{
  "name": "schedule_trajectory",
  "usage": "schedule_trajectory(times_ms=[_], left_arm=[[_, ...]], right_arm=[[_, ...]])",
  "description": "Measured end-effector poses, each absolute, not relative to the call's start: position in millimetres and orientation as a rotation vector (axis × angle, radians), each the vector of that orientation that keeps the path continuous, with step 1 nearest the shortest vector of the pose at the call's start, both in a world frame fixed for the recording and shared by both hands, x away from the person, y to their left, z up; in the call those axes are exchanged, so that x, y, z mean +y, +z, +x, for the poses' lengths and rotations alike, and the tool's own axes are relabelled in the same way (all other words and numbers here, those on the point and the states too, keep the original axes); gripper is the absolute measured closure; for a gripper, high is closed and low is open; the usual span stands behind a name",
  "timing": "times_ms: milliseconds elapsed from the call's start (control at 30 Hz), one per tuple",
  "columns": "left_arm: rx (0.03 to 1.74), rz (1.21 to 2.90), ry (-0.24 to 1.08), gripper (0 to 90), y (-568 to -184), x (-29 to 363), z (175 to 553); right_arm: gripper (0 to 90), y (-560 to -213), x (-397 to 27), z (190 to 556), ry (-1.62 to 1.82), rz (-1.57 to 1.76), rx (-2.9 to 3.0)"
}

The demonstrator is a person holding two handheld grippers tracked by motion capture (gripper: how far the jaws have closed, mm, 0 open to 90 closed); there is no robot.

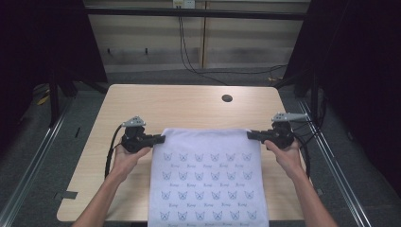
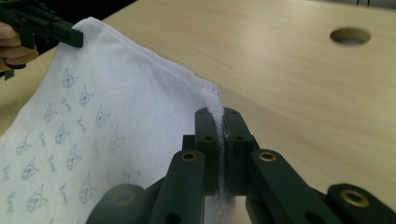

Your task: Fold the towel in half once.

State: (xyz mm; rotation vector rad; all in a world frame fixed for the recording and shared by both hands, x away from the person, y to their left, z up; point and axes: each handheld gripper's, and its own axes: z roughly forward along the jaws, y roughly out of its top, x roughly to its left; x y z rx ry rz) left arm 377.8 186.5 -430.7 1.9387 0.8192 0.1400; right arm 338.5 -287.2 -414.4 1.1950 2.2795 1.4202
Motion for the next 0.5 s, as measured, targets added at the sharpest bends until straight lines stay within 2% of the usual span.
schedule_trajectory(times_ms=[100, 300, 400, 500], left_arm=[[0.814, 1.881, 0.201, 86.6, -396, 193, 393], [0.797, 1.857, 0.29, 86.7, -350, 196, 414], [0.815, 1.791, 0.276, 86.8, -336, 198, 421], [0.824, 1.743, 0.292, 86.9, -313, 196, 434]], right_arm=[[86.8, -381, -283, 357, 1.426, 1.154, 2.241], [87.0, -341, -280, 385, 1.457, 1.129, 2.176], [87.1, -328, -279, 393, 1.459, 1.123, 2.161], [87.3, -301, -282, 405, 1.449, 1.114, 2.116]])
